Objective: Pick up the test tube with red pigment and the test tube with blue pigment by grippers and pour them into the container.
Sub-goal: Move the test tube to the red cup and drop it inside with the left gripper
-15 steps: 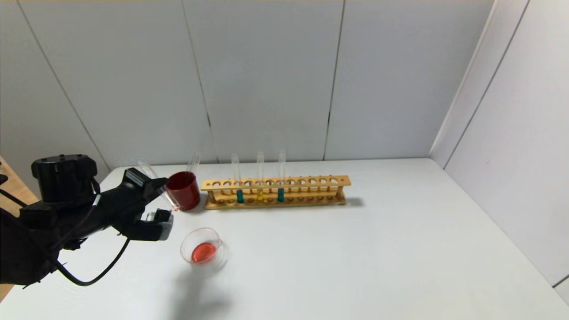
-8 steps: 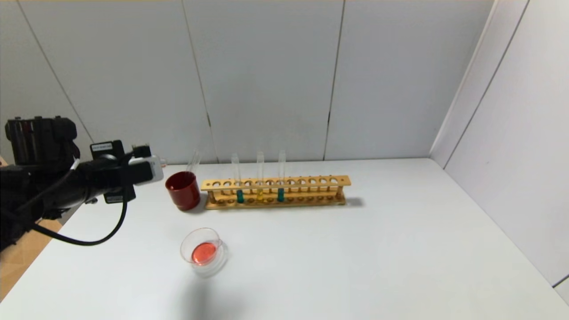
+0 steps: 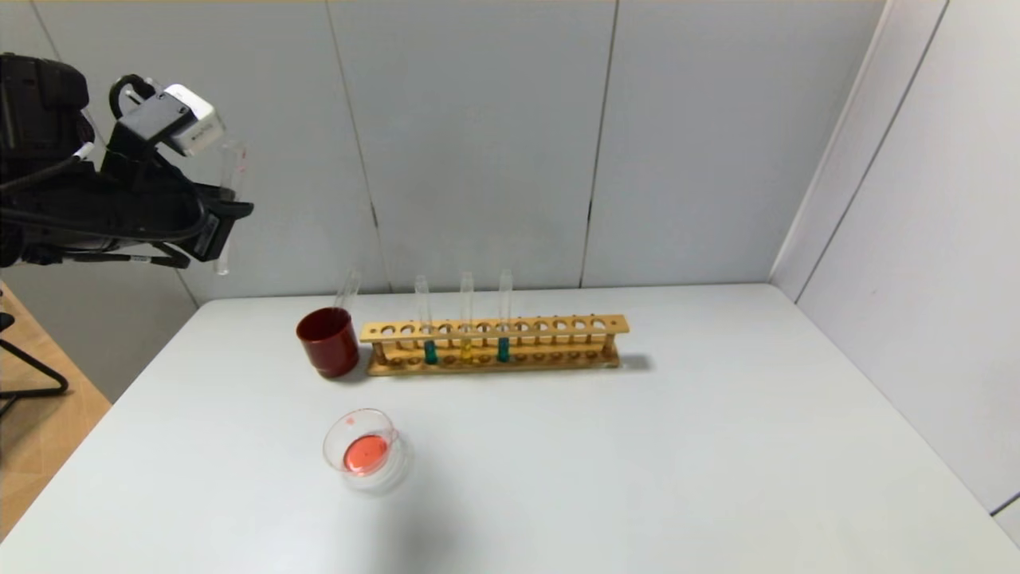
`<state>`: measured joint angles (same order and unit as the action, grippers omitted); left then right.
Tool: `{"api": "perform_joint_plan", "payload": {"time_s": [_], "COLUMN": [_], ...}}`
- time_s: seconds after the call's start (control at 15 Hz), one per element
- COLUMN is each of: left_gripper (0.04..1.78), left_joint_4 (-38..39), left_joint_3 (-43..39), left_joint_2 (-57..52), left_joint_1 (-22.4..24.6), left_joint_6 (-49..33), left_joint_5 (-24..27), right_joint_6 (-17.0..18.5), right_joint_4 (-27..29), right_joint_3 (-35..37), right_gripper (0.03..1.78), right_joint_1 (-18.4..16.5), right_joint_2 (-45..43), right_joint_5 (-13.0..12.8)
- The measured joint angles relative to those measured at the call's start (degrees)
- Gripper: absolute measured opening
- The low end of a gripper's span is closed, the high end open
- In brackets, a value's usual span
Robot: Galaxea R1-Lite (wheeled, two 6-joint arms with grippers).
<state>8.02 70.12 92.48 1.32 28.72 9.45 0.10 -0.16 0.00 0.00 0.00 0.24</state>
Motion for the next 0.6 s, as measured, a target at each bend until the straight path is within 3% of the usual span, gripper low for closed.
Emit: {"api": "perform_joint_plan", "payload": {"time_s": [0.33, 0.6], "left_gripper": [0.31, 0.31], "left_joint_4": [0.32, 6.64], "left_joint_3": [-0.99, -3.28], "left_joint_2": [1.84, 5.25], "left_joint_1": [0.06, -0.13], "left_joint_6": [-22.80, -26.47], "left_joint_5": [-0.30, 0.44], "right_joint_6": [0.00, 0.00], "right_joint_4": [0.00, 0.00], "right_joint_3": [0.00, 0.00], "right_gripper": [1.75, 1.75], "right_joint_1": [0.00, 0.00], "right_joint_2": [0.00, 0.00], "right_joint_5": [0.00, 0.00]}}
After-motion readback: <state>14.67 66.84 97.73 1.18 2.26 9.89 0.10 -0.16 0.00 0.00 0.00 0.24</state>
